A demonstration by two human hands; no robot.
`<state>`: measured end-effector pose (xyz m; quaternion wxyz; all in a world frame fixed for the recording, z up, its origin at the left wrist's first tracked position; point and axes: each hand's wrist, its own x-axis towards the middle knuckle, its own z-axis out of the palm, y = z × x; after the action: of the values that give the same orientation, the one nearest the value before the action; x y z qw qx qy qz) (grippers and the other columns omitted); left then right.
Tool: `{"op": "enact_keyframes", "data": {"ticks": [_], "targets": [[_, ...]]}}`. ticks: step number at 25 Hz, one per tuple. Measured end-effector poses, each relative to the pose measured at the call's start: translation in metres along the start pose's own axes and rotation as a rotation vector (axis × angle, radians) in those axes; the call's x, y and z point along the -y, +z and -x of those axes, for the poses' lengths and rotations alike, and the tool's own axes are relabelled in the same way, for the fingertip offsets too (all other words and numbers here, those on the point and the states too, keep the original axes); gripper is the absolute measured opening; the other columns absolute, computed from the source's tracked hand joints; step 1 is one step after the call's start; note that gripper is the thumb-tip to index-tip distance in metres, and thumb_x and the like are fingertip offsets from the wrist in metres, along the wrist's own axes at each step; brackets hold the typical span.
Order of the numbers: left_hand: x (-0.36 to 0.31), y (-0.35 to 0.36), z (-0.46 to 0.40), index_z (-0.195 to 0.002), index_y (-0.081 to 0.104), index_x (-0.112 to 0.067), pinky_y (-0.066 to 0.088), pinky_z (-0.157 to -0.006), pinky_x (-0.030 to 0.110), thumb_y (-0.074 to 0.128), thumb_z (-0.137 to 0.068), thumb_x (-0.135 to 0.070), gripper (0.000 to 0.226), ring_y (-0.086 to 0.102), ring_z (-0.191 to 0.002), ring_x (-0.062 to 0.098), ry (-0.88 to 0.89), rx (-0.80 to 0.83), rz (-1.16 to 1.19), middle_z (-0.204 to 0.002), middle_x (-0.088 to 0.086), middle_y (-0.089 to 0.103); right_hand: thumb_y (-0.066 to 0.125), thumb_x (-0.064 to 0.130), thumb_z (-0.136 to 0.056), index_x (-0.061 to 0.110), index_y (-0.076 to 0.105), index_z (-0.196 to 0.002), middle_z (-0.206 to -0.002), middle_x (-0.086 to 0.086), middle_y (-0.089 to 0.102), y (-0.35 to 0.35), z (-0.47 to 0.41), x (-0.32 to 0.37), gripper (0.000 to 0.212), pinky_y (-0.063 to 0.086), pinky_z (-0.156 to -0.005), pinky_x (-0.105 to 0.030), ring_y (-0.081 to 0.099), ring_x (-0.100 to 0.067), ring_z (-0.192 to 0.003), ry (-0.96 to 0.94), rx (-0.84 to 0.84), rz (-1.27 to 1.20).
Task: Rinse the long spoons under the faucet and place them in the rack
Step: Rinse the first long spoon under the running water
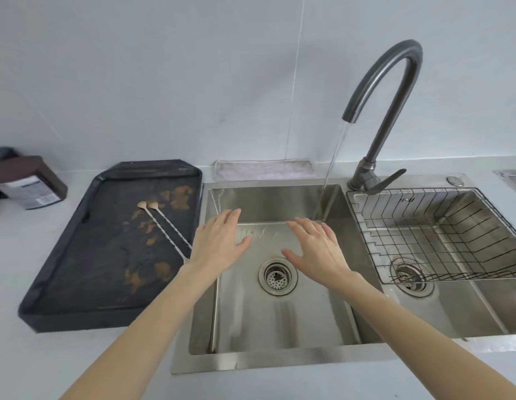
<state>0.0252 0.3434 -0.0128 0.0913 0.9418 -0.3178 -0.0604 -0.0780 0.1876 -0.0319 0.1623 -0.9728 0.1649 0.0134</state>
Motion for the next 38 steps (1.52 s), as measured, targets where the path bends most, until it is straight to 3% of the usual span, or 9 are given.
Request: {"op": "enact_keyframes", "data": {"ticks": [10,18,22,26,31,35,38], "targets": [[0.094,-0.002,-0.001,-0.135,0.041,-0.015,0.046,-0.092,0.039,0.043,-0.094,-0.027,0.042,0.051,-0.118,0.024,-0.134,0.046,0.028,-0.135,0.005,0.052,0.045,0.033,-0.092,0.015,0.04,-0.135,-0.139,-0.003,0.047,0.042,-0.038,0.087,0.047,0.026,-0.111,-0.034,0.037,-0.021,-0.133,-0.056,0.115,-0.121],[0.128,0.024,-0.019,-0.129,0.049,-0.018,0.048,-0.089,0.039,0.042,-0.095,-0.029,0.037,0.054,-0.112,0.022,-0.199,0.095,0.058,-0.12,0.002,0.064,0.047,0.027,-0.089,0.014,0.062,-0.109,-0.116,-0.007,0.064,0.067,-0.075,0.128,0.029,0.052,-0.086,-0.041,0.06,-0.028,-0.103,0.055,0.229,-0.267],[0.133,0.034,-0.028,-0.128,0.05,-0.019,0.046,-0.09,0.038,0.042,-0.095,-0.032,0.037,0.055,-0.113,0.022,-0.198,0.102,0.044,-0.12,0.001,0.065,0.05,0.028,-0.085,0.011,0.067,-0.091,-0.099,-0.008,0.071,0.078,-0.087,0.139,0.025,0.052,-0.079,-0.036,0.064,-0.028,-0.094,0.128,0.318,-0.283],[0.135,0.038,-0.033,-0.124,0.054,-0.017,0.047,-0.088,0.036,0.043,-0.095,-0.03,0.034,0.055,-0.112,0.021,-0.218,0.099,0.083,-0.12,0.002,0.065,0.051,0.031,-0.086,0.014,0.064,-0.096,-0.102,-0.009,0.069,0.09,-0.093,0.146,0.024,0.051,-0.079,-0.036,0.063,-0.03,-0.095,0.15,0.369,-0.271],[0.135,0.04,-0.034,-0.122,0.057,-0.017,0.048,-0.086,0.034,0.045,-0.095,-0.026,0.031,0.053,-0.114,0.02,-0.246,0.083,0.157,-0.119,0.002,0.065,0.045,0.018,-0.086,0.014,0.065,-0.097,-0.104,-0.011,0.069,0.095,-0.098,0.148,0.023,0.054,-0.083,-0.039,0.062,-0.032,-0.097,0.175,0.378,-0.338],[0.134,0.038,-0.034,-0.121,0.059,-0.015,0.047,-0.089,0.032,0.047,-0.094,-0.021,0.03,0.053,-0.113,0.021,-0.289,0.063,0.324,-0.118,0.004,0.067,0.046,0.019,-0.087,0.015,0.063,-0.101,-0.105,-0.01,0.069,0.094,-0.097,0.143,0.022,0.05,-0.08,-0.034,0.062,-0.032,-0.098,0.186,0.349,-0.386],[0.13,0.031,-0.033,-0.115,0.062,-0.009,0.045,-0.089,0.029,0.05,-0.092,-0.015,0.026,0.06,-0.101,0.021,-0.331,0.011,0.496,-0.115,0.008,0.068,0.049,0.022,-0.088,0.015,0.063,-0.101,-0.103,-0.009,0.07,0.093,-0.095,0.139,0.02,0.05,-0.081,-0.034,0.063,-0.029,-0.096,0.175,0.322,-0.428]]}}
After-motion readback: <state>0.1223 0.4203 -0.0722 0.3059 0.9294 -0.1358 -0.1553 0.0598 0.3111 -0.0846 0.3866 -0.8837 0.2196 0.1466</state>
